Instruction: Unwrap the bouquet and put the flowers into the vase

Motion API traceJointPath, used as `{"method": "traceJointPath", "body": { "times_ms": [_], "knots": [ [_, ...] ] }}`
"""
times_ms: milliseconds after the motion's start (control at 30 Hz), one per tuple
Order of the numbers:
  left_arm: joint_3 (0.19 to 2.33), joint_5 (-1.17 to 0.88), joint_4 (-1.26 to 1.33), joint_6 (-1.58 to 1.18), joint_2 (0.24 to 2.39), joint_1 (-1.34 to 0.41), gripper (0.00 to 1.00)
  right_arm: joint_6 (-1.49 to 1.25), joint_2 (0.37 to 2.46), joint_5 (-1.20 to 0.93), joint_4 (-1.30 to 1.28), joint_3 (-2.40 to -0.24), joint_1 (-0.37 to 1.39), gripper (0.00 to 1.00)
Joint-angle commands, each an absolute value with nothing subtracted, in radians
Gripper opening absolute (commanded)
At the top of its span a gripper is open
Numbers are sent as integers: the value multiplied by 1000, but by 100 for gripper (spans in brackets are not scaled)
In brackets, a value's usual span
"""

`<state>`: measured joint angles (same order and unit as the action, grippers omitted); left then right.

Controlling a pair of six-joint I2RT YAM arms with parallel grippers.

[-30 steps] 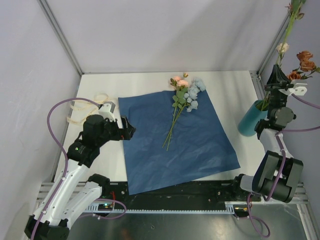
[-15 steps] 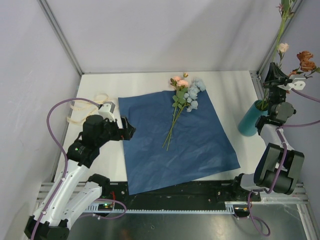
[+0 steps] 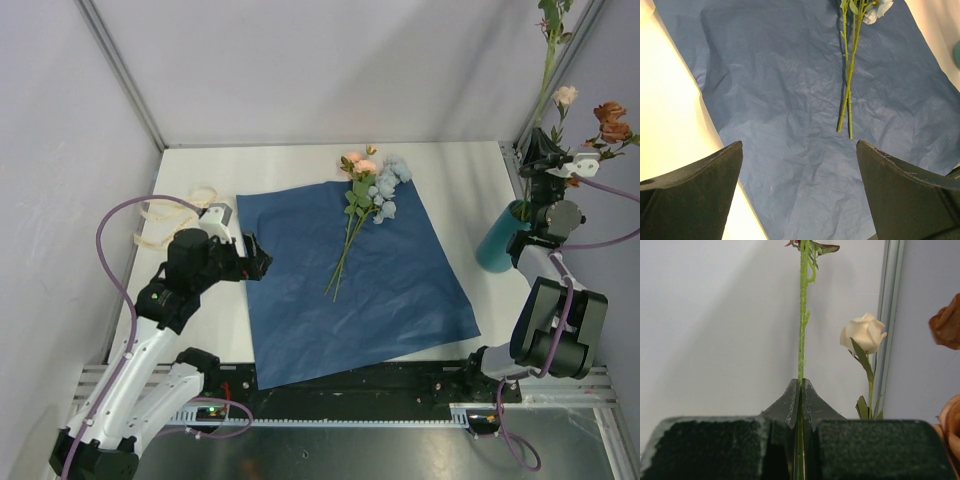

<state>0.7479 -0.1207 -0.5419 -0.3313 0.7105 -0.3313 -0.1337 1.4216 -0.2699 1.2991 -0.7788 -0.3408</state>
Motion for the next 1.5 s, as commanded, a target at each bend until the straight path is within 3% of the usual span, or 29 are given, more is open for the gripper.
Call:
{"method": "traceJointPath", "body": {
  "times_ms": [0, 300, 433, 567, 633, 733, 900, 1067, 1233, 1467],
  "knots": [
    [755, -147, -531, -309, 715, -326, 100, -106, 1429, -256, 1521, -783, -332, 0],
    [796, -235, -512, -305, 736, -326, 99, -200, 1298, -335, 1487, -763, -284, 0],
    [872, -407, -407, -403, 745, -337, 94, -218, 1127, -364, 1281, -713, -214, 0],
    [991, -470, -264, -457, 832, -355, 94, -241, 986, -377, 1155, -653, -131, 0],
    [1054, -489, -157, -521, 928, -362, 95, -235, 911, -374, 1029, -626, -70, 0],
    [1133, -469, -60, -652, 1079, -377, 85, -248, 782, -296, 793, -596, 46, 0],
    [1110, -343, -105, -617, 1127, -407, 89, -274, 690, -78, 355, -600, 190, 9],
    [1085, -278, -290, -476, 1103, -408, 92, -254, 794, 63, 91, -613, 204, 23],
    [999, -250, -390, -391, 994, -409, 95, -212, 1043, 58, -75, -761, 160, 40],
    [862, -217, -457, -309, 878, -408, 96, -168, 1432, 19, -253, -1047, 89, 46]
  ]
}}
